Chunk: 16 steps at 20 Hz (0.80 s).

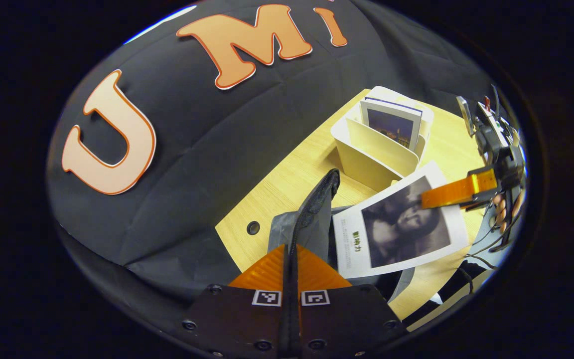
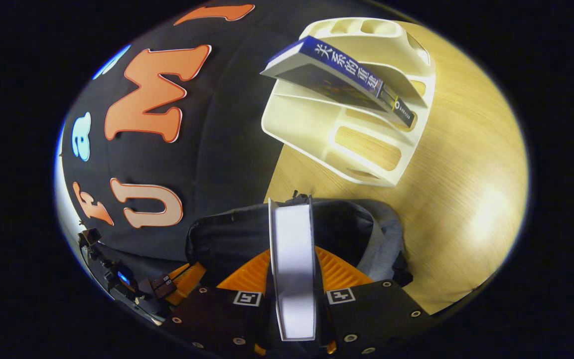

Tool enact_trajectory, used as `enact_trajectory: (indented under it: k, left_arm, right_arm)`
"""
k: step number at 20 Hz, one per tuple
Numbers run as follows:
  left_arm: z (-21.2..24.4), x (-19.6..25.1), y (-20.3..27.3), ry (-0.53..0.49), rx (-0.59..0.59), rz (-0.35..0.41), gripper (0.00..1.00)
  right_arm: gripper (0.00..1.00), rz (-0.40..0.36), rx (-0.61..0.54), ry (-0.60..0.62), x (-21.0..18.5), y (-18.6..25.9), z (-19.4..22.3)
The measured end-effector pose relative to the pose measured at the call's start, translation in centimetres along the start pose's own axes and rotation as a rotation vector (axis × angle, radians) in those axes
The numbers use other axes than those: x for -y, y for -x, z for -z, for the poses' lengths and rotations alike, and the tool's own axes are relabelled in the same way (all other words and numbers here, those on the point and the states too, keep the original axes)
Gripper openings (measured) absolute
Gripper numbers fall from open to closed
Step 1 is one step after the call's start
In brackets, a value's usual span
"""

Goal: Open the schoolbag, grab two books from the bookshelf and put them into the schoolbag.

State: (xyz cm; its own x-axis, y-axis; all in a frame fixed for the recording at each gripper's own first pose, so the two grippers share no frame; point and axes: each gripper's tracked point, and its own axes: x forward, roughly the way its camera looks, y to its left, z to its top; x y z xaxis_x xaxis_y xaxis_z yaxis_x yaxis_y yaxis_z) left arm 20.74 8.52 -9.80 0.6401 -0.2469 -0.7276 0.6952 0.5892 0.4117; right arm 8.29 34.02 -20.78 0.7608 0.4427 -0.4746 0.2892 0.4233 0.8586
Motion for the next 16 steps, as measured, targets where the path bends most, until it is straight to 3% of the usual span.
enact_trajectory:
  k: [7,8,9,10,11,12,15,16]
  left_arm:
    - [-0.5,0.2,0.4,-0.025,0.007,-0.012,0.01]
    - [-0.6,0.1,0.6,-0.026,0.008,-0.013,0.0]
    - [-0.6,-0.1,0.5,-0.026,0.009,-0.015,0.0]
    - [-0.4,-0.1,0.7,-0.026,0.011,-0.017,0.0]
    - [-0.4,-0.1,0.6,-0.031,0.009,-0.018,0.0]
    - [-0.2,-0.1,0.6,-0.032,0.005,-0.019,0.0]
    - [0.4,-0.3,0.4,-0.021,-0.009,-0.015,0.01]
    - [0.8,-0.2,0.3,-0.016,-0.015,-0.012,0.0]
  right_arm:
    - [0.33,0.021,0.016,-0.033,-0.9,-6.8,2.7]
    - [0.43,0.021,0.022,-0.039,-1.0,-7.5,2.9]
    - [0.23,0.023,0.029,-0.047,-1.2,-8.1,3.2]
    - [0.33,0.025,0.033,-0.053,-1.3,-8.8,3.5]
    - [0.23,0.031,0.038,-0.06,-1.3,-9.4,3.7]
    - [0.34,0.039,0.041,-0.066,-1.3,-9.8,3.9]
    - [0.41,0.075,0.031,-0.083,-1.4,-10.4,4.6]
    - [0.56,0.086,0.026,-0.082,-1.4,-10.4,4.7]
